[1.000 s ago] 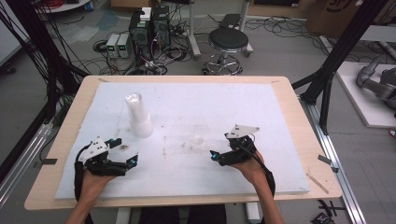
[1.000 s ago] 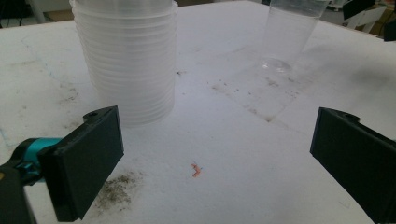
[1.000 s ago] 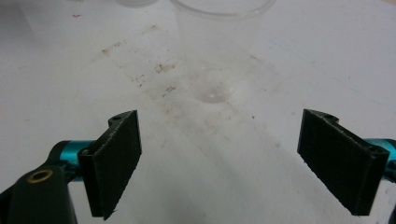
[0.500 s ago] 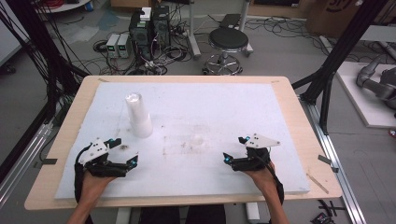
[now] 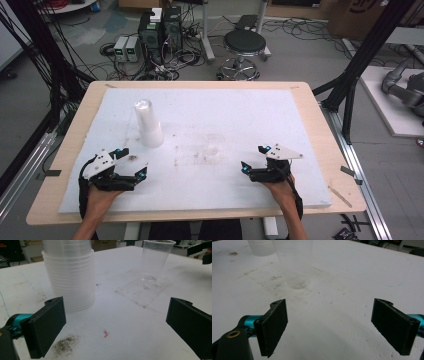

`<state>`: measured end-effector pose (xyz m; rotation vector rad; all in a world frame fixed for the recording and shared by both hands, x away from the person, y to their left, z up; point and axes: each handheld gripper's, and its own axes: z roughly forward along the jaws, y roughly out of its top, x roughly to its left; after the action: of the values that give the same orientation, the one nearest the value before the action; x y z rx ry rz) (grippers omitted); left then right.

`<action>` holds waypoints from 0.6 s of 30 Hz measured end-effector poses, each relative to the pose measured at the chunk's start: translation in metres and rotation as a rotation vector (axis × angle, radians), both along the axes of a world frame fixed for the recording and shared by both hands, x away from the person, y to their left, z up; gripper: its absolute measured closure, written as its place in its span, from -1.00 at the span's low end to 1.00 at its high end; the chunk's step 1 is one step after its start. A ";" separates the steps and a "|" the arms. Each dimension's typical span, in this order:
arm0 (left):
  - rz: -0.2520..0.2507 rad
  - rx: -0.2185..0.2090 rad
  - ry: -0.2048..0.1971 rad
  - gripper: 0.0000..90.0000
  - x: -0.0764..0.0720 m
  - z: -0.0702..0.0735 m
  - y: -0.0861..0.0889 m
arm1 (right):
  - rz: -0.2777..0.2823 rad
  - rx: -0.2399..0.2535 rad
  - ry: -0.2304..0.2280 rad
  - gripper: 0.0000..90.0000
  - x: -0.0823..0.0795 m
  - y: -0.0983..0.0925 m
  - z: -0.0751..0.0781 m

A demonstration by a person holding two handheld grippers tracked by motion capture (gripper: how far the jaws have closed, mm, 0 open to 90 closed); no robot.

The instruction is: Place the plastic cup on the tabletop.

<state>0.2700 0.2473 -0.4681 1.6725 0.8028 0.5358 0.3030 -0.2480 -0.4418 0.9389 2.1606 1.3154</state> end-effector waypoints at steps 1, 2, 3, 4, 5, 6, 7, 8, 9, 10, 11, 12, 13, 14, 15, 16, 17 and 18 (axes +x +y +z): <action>0.000 0.000 0.001 -0.94 0.000 0.000 0.000 | 0.002 0.001 -0.003 -0.70 0.000 0.000 0.000; 0.000 -0.001 0.003 -0.94 0.000 0.000 0.000 | 0.004 0.003 0.005 -0.70 0.000 0.000 -0.001; 0.001 -0.004 0.006 -0.94 0.001 0.000 0.000 | 0.005 0.004 0.006 -0.70 0.001 0.001 -0.002; 0.002 -0.005 0.009 -0.94 0.001 0.000 0.000 | 0.010 0.001 0.006 -0.70 0.001 0.001 -0.002; 0.002 -0.003 0.012 -0.94 0.001 0.000 0.000 | 0.009 -0.001 0.013 -0.70 0.000 0.001 -0.003; 0.002 -0.005 0.011 -0.94 0.001 0.000 0.000 | 0.008 -0.003 0.009 -0.70 0.001 0.001 -0.003; 0.003 -0.004 0.009 -0.94 0.001 0.000 0.000 | 0.007 -0.001 0.013 -0.70 0.000 0.001 -0.004; 0.003 -0.004 0.008 -0.94 0.001 0.000 0.000 | 0.005 -0.003 0.011 -0.70 0.000 0.001 -0.003; 0.005 -0.007 0.005 -0.94 0.001 0.000 0.001 | 0.004 0.000 0.007 -0.70 0.000 0.001 -0.003; 0.007 -0.010 0.005 -0.94 0.000 0.000 0.001 | 0.002 0.001 0.003 -0.70 0.000 0.000 -0.003; 0.010 -0.013 0.002 -0.94 0.000 0.000 0.001 | -0.001 0.000 0.001 -0.70 0.000 0.000 -0.004; 0.011 -0.014 0.001 -0.94 0.000 0.000 0.002 | -0.006 -0.004 0.002 -0.70 -0.001 0.000 -0.004; 0.015 -0.016 0.003 -0.94 0.000 0.000 0.002 | -0.002 -0.003 0.001 -0.70 0.000 0.000 -0.004; 0.012 -0.013 0.002 -0.94 0.000 0.000 0.002 | -0.005 -0.004 0.004 -0.70 0.000 0.000 -0.005; 0.011 -0.012 0.003 -0.94 0.000 0.000 0.001 | -0.007 -0.004 0.005 -0.70 -0.001 0.000 -0.005; 0.012 -0.011 0.004 -0.94 0.001 0.000 0.001 | -0.008 -0.002 0.002 -0.70 0.000 0.000 -0.006; 0.012 -0.012 0.004 -0.94 0.001 0.000 0.001 | -0.008 -0.003 0.002 -0.70 0.000 0.000 -0.006; 0.012 -0.012 0.005 -0.94 0.001 0.000 0.001 | -0.009 -0.002 0.005 -0.70 0.000 0.000 -0.007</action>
<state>0.2708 0.2487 -0.4684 1.6597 0.8180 0.5346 0.3028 -0.2476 -0.4485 0.9514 2.1580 1.3079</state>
